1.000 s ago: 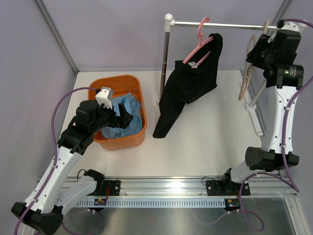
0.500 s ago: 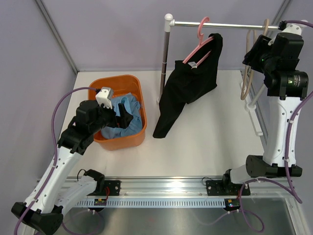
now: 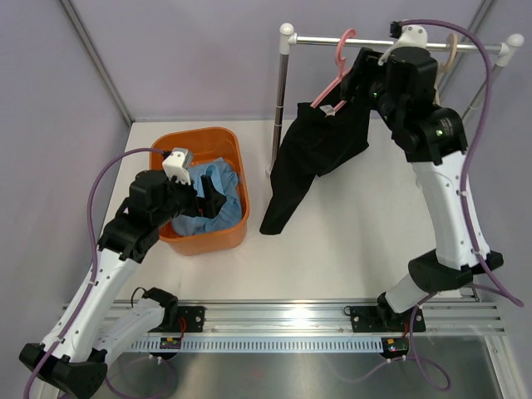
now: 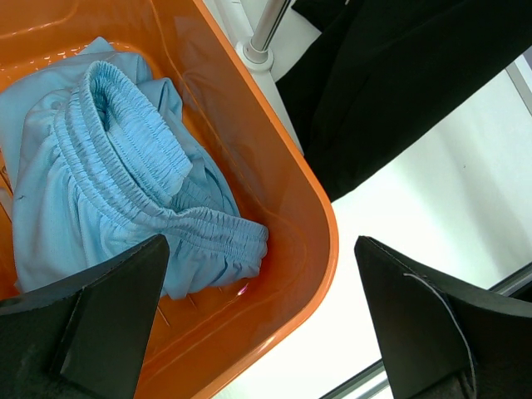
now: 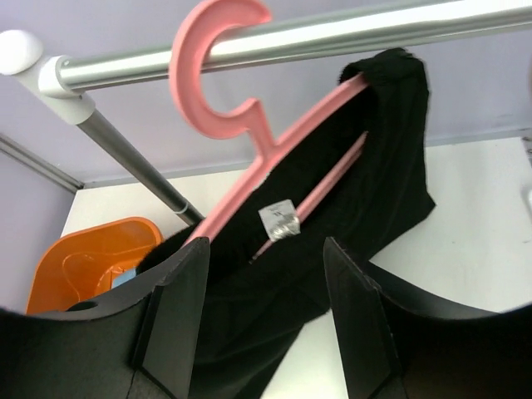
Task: Remove the shorts from the hanger
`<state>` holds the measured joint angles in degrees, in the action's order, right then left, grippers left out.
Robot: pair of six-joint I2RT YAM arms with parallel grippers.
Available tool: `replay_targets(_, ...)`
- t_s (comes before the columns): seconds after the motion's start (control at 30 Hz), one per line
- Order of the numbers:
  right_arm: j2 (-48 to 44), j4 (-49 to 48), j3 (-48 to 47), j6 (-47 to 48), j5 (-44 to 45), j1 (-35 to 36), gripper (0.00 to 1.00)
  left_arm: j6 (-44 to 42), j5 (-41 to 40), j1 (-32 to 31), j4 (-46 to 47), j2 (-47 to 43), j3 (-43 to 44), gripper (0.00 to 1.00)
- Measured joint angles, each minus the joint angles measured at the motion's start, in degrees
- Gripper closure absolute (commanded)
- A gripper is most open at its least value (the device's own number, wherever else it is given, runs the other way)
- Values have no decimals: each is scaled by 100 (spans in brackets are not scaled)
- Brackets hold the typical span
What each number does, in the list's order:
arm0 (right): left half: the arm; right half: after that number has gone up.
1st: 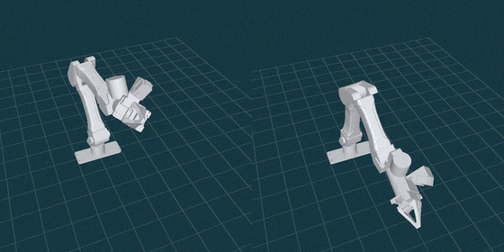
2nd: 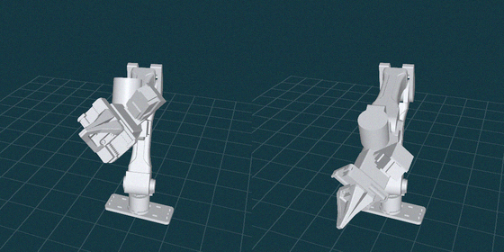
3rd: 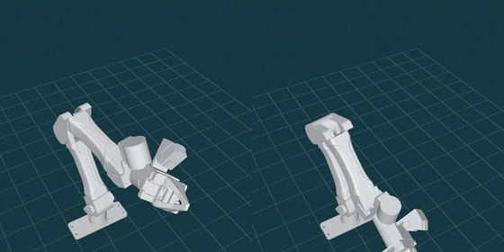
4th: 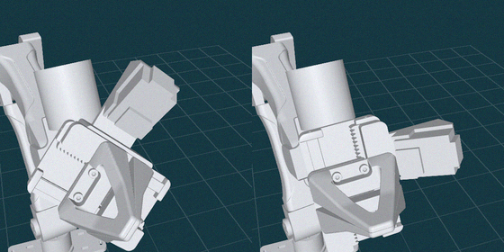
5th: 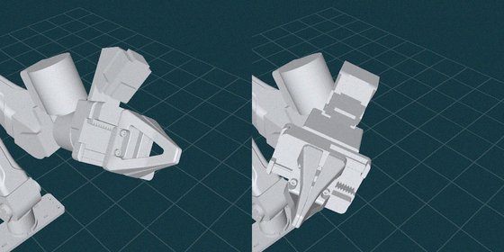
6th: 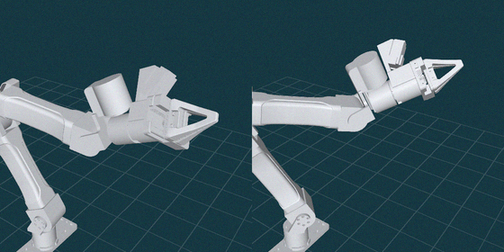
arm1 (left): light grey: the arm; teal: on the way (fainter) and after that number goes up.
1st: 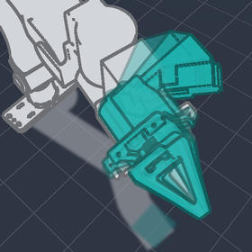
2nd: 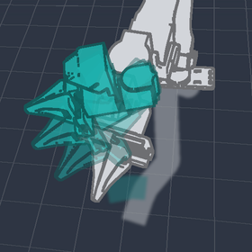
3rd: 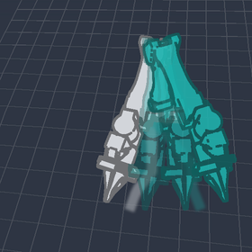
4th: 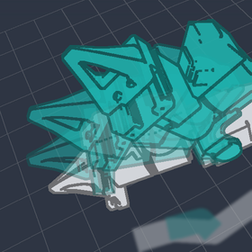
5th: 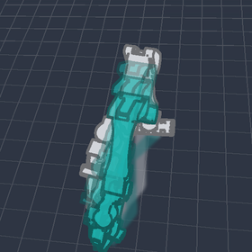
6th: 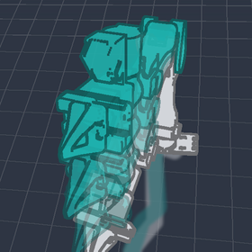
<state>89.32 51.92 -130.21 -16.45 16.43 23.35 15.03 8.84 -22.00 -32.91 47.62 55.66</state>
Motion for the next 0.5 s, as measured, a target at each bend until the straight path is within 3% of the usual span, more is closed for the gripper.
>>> replay_targets(0.23,1019,-358,-234,-114,577,459,30,0,-4,0,2,0,-11,1)
replay_targets(0.5,1191,-872,-68,-144,1283,551,27,0,-13,0,0,0,-72,1)
